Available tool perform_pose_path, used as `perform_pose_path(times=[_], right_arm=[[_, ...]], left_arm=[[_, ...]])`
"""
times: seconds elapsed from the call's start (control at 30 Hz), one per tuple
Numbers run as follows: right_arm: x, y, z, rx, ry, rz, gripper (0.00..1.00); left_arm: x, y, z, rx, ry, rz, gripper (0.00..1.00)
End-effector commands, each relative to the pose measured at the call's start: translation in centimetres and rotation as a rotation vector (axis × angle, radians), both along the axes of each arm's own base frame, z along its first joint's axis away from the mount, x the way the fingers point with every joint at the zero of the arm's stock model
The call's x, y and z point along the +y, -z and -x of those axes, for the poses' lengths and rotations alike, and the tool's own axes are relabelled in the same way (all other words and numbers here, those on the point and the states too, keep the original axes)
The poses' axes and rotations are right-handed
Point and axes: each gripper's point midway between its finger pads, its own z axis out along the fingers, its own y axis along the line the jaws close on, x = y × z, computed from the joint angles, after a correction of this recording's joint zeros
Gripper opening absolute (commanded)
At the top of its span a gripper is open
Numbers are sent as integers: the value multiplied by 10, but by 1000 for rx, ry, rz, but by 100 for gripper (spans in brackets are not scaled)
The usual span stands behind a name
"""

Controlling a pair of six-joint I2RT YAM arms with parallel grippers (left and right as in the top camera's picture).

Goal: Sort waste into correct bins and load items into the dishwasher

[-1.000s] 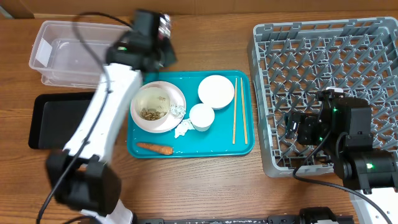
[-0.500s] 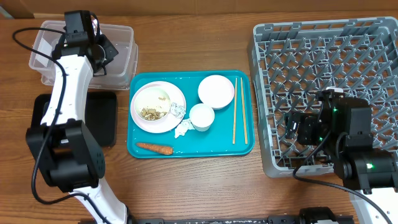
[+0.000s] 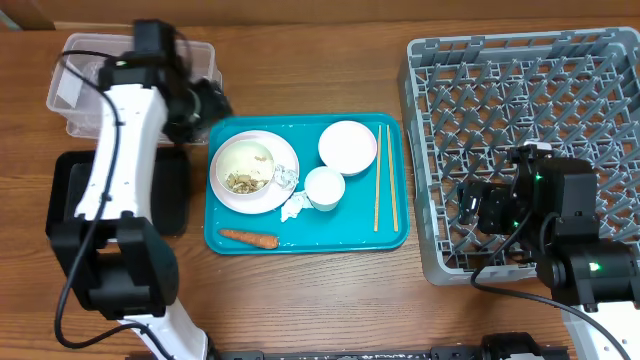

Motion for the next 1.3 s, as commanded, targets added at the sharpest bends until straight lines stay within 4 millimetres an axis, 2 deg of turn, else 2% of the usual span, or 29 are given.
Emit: perform_pose_path(times=[0.0, 0.1, 0.17, 0.2, 0.3, 0.4, 0.57, 0.63, 0.7, 0.8, 0.93, 1.13, 1.27], right_arm=[[2, -12, -3, -35, -8, -7, 100], [2, -12, -3, -35, -8, -7, 100], [2, -12, -3, -35, -8, -7, 100], [2, -12, -3, -35, -8, -7, 100], [2, -12, -3, -34, -8, -7, 100], [2, -12, -3, -32, -8, -7, 100], [2, -12, -3, -31, -8, -7, 100], [2, -12, -3, -32, -8, -7, 100], [2, -12, -3, -32, -8, -7, 100], [2, -12, -2, -31, -8, -7, 100], [2, -11, -2, -28, -8, -7, 100], [2, -11, -2, -27, -8, -7, 100], [2, -11, -2, -27, -8, -7, 100]], left_arm=[[-50, 0, 31, 75, 150, 1, 82], [-78, 14, 59, 168, 197, -43, 89], [-92, 23, 70, 205, 191, -44, 87], [-104, 34, 80, 235, 175, -54, 83], [-119, 53, 88, 246, 139, -63, 79], [-117, 58, 79, 200, 121, -105, 77], [-98, 42, 56, 112, 121, -192, 75], [-91, 37, 44, 63, 129, -242, 66], [-82, 35, 32, 6, 162, -315, 53], [-73, 36, 20, -34, 147, -381, 45], [-72, 51, 12, -28, 132, -394, 45], [-80, 97, 12, 60, 157, -380, 45], [-84, 105, 6, 53, 158, -364, 33]])
